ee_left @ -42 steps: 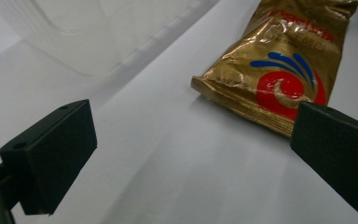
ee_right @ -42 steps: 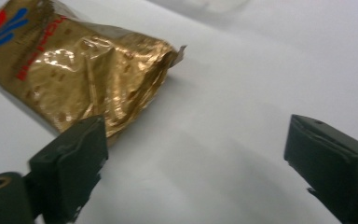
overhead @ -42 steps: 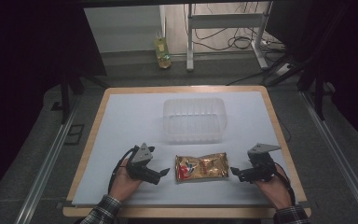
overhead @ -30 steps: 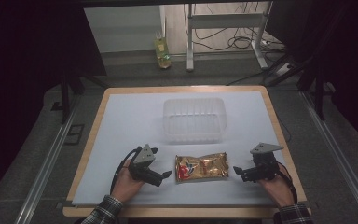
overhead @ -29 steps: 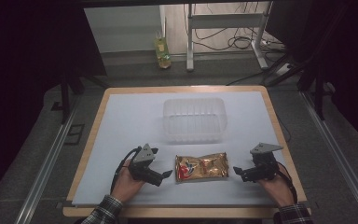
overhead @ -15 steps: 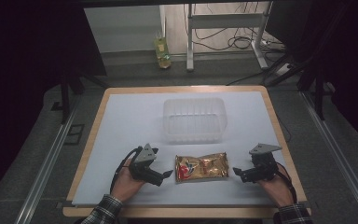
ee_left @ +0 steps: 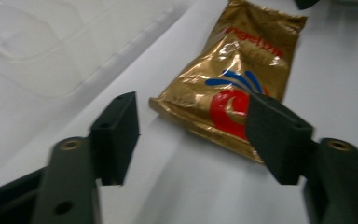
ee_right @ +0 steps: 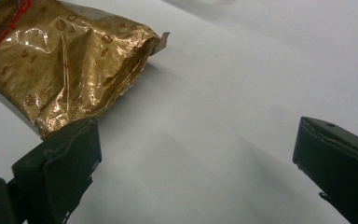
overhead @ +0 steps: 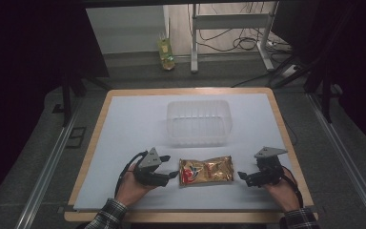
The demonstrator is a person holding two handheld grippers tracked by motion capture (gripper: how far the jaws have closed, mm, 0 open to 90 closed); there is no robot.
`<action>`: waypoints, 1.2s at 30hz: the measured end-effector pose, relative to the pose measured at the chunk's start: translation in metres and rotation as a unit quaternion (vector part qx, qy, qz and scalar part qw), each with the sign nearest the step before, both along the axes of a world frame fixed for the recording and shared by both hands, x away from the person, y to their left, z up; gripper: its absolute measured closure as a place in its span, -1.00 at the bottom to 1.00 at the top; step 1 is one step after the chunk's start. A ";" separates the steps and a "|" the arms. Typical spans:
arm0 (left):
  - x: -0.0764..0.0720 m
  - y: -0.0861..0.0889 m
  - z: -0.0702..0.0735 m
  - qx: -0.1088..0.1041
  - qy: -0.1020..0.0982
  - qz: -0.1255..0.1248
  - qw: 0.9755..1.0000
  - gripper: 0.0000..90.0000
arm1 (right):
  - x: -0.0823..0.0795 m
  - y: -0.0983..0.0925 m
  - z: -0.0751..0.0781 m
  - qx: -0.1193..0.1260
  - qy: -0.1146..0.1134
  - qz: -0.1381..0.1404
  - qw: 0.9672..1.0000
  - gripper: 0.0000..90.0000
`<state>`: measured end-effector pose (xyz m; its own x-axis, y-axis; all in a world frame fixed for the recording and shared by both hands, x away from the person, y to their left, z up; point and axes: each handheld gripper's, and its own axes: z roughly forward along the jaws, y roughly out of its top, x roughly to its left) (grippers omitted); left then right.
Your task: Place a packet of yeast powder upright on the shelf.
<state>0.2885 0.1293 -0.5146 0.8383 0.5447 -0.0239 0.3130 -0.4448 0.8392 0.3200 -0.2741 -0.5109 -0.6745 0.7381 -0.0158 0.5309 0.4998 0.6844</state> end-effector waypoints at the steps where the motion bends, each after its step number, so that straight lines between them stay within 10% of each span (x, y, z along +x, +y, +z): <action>1: 0.000 -0.001 0.000 -0.001 0.001 -0.004 1.000 0.02 | 0.000 0.000 0.000 0.001 0.001 0.000 1.000 -0.97; 17: 0.001 -0.027 0.001 -0.013 0.009 -0.024 1.000 0.98 | 0.000 0.001 0.000 0.004 0.008 0.002 1.000 -0.97; 36: 0.008 -0.052 -0.022 0.016 0.013 -0.026 0.999 0.98 | 0.001 0.006 -0.001 -0.004 0.009 0.003 1.000 -0.97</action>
